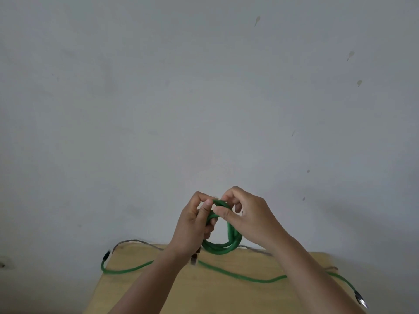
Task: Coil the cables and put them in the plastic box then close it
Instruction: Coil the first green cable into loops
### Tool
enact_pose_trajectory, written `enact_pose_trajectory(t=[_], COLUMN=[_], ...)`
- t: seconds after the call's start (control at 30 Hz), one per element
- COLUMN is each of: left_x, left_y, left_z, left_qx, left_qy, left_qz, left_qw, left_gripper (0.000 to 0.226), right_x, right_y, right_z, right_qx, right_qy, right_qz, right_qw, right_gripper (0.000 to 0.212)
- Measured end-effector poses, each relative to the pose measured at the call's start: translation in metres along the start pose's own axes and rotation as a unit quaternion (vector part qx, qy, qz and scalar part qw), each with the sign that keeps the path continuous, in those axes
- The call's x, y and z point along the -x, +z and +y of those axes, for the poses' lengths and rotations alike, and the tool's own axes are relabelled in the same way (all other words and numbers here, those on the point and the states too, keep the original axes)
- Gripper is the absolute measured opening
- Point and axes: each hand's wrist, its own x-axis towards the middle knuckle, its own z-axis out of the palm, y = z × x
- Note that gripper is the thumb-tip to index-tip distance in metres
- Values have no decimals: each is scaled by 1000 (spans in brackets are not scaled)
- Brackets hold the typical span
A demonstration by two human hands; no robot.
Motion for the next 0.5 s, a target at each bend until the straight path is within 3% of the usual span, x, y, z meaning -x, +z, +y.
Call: enact_pose_trajectory(t=[0.1, 0.3, 0.5], left_x=[3, 9, 11], left_y=[0, 8, -12], left_z=[-1, 1, 8], left_qx=[20, 83, 122], left_qy=[-22, -32, -51], left_qz=[34, 44, 122], left_qw=[999, 995, 984], left_gripper=[32, 36, 27], right_x=[6, 9, 25], right_y=[-1, 26, 51], right_z=[7, 5, 7], right_qx=[-21, -62, -105], right_qy=[-4, -44, -44], right_qz=[-24, 142, 103], right_qw=[999, 987, 988], right_gripper=[19, 11, 38])
